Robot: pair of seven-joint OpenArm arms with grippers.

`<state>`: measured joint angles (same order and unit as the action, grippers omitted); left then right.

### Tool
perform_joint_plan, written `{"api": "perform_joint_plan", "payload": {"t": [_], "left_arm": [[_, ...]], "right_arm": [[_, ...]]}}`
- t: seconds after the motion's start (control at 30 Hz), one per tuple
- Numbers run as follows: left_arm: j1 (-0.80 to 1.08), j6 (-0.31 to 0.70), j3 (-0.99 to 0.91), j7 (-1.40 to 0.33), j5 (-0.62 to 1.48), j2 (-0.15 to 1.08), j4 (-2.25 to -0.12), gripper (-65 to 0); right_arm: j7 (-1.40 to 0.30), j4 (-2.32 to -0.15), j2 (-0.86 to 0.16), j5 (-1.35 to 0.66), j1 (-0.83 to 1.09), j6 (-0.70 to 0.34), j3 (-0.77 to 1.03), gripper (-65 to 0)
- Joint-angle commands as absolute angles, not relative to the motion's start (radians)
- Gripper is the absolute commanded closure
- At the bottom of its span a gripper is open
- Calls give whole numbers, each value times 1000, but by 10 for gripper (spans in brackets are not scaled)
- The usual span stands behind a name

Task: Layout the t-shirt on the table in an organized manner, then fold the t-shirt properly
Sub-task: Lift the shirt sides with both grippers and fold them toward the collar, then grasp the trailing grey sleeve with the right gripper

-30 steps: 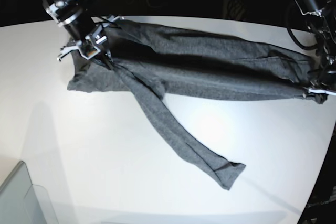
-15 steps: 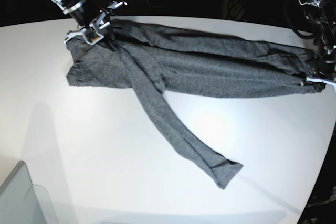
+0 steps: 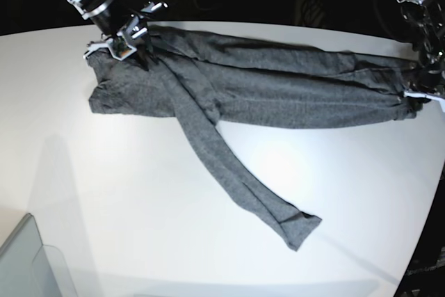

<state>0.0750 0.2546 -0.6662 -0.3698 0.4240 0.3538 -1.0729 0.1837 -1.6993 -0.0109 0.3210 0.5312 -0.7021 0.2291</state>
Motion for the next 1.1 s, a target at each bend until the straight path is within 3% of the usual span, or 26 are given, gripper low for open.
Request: {"api": "perform_joint_plan", "payload": {"t": [0.0,0.13,0.4,0.57,0.7,0.83,1.07], "left_arm": [[73,255,-670,-384,418,366,-1078,-249],[73,255,-667,-384,418,364,-1079,-262],[73,255,-670,-383,420,364,-1078,-266],[74,255,-671,-383,418,364,-1075,-271],[84,255,-667,-384,418,364,-1075,-348],[85,255,-667,-384,418,361,-1079,-421],[84,255,-667,-384,418,363,-1079,-423]], "right_arm": [[217,-1741,-15,303,545,-698,234,-177],[223,-1844,-22,303,596,-698,236,-272],[206,-1925,15,300,527,-698,216,-357],[-33,-1926,56,303,326,-698,131,-417],[-265,-1910,56,303,159,-698,2,-423],[-398,-1755,59,303,-36,-698,-113,-423],[-409,-1277,104,303,-318,-698,-131,-423]]}}
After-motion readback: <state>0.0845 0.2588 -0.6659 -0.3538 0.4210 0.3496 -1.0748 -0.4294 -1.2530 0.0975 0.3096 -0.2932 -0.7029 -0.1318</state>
